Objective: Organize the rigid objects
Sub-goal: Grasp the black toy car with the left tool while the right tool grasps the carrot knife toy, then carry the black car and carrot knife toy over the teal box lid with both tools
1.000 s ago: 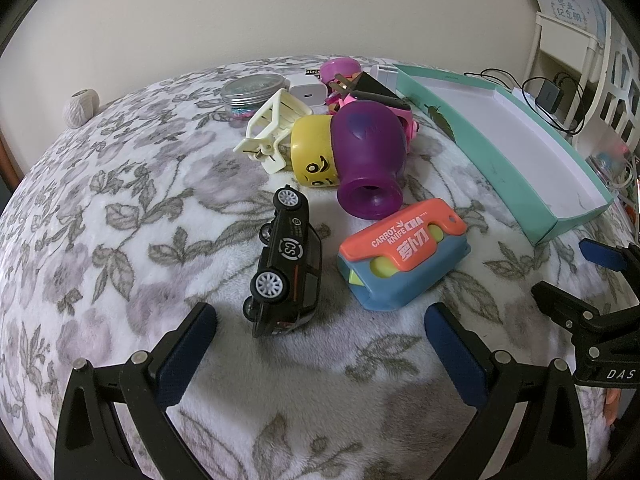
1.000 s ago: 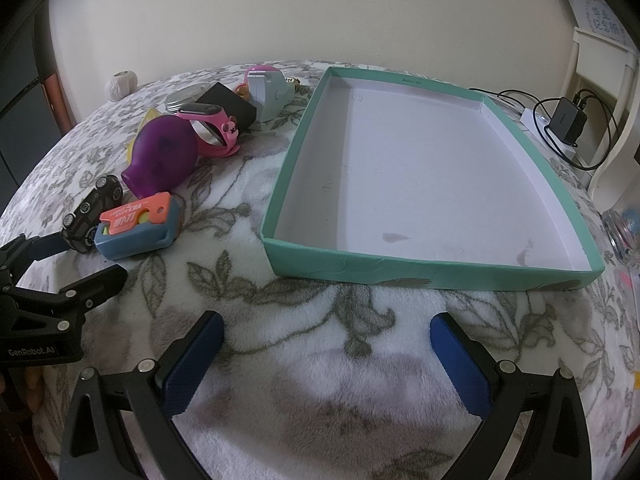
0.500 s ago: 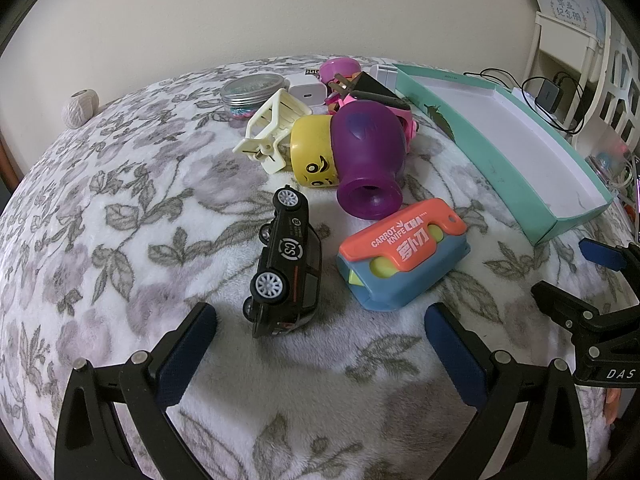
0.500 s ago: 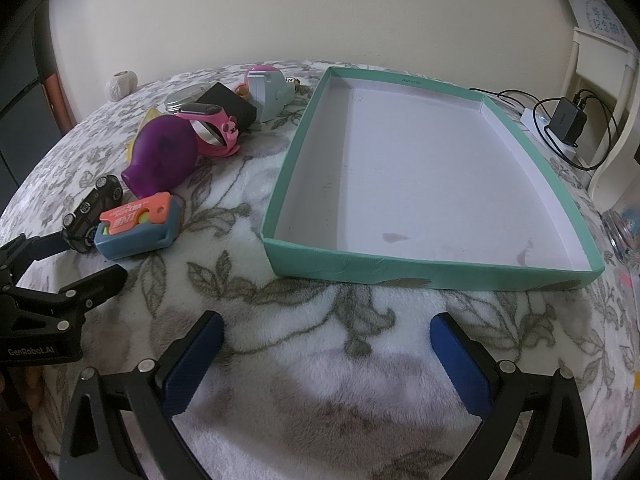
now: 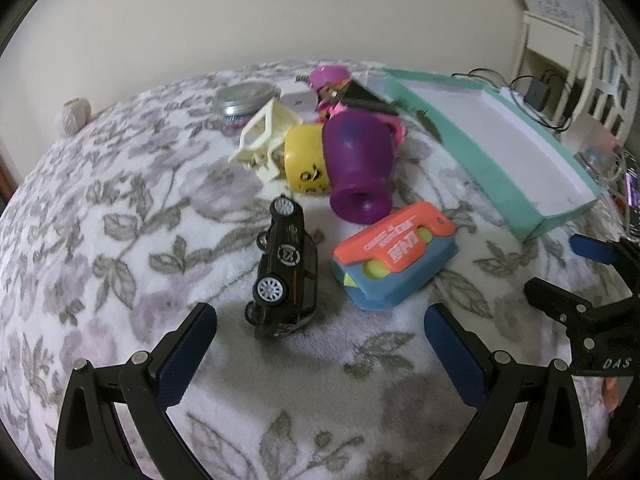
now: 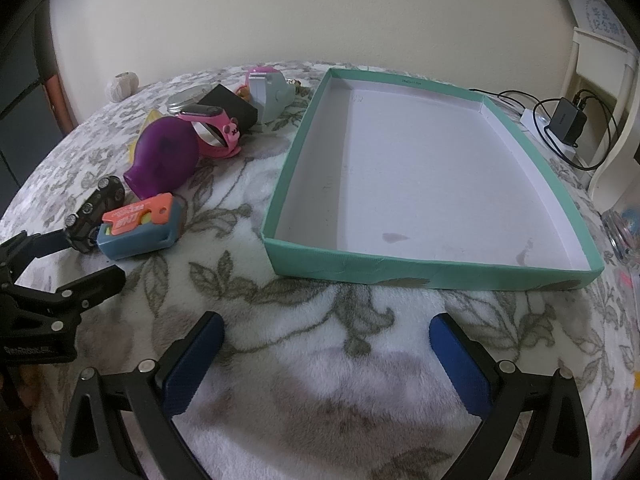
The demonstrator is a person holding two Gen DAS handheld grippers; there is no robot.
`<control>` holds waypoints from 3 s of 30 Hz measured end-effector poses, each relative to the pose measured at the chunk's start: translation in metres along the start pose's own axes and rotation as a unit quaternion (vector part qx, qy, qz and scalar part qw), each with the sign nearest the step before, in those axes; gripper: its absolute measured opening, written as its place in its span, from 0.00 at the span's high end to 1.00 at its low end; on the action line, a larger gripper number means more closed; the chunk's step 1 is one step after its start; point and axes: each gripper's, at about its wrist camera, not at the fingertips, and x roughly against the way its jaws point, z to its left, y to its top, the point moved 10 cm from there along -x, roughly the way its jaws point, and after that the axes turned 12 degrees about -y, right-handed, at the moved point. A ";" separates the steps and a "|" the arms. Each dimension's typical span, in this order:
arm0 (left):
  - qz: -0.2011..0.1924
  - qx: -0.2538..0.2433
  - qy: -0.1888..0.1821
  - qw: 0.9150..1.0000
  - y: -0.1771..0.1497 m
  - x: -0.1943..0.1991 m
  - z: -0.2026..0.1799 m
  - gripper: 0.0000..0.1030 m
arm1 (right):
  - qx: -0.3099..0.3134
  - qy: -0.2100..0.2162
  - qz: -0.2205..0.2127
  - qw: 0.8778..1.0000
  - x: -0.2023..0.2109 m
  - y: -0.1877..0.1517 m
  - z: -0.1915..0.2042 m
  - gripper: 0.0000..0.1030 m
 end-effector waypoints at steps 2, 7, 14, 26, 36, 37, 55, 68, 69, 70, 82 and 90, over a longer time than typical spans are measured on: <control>-0.013 -0.015 0.002 1.000 0.004 0.011 -0.001 0.00 | -0.001 0.010 -0.003 1.000 0.004 0.000 0.000 0.00; -0.033 -0.040 0.013 0.999 0.020 0.037 0.003 0.00 | 0.012 0.024 -0.030 0.999 0.027 0.009 0.001 0.00; -0.043 0.006 0.013 0.999 0.036 0.057 0.031 0.00 | 0.035 0.039 -0.072 0.996 0.062 0.046 0.006 0.00; -0.018 0.014 0.014 1.000 0.033 0.045 0.040 0.00 | 0.103 0.089 -0.081 0.987 0.069 0.081 0.076 0.00; 0.014 0.010 0.006 1.000 0.021 0.015 0.037 0.20 | 0.117 0.084 -0.055 0.988 0.050 0.065 0.084 0.00; 0.015 0.010 0.005 1.000 0.020 0.013 0.036 0.21 | 0.117 0.085 -0.051 0.988 0.048 0.063 0.085 0.00; 0.017 0.036 -0.030 0.999 0.019 0.007 0.039 0.56 | 0.180 0.099 -0.035 0.978 0.025 0.044 0.134 0.03; 0.012 0.042 -0.038 0.998 0.016 0.006 0.039 0.56 | 0.165 0.096 -0.017 0.982 -0.001 0.041 0.147 0.19; 0.012 0.043 -0.039 0.998 0.016 0.006 0.040 0.57 | 0.164 0.097 -0.017 0.982 0.000 0.041 0.147 0.25; 0.011 0.043 -0.040 0.998 0.016 0.007 0.040 0.59 | 0.162 0.100 -0.017 0.982 0.001 0.041 0.148 0.28; -0.001 0.023 -0.043 0.999 0.019 0.013 0.030 0.73 | 0.149 0.117 -0.017 0.982 0.003 0.040 0.146 0.28; -0.017 0.016 -0.034 0.999 0.031 0.044 0.031 0.73 | 0.133 0.128 -0.024 0.982 0.022 0.046 0.134 0.28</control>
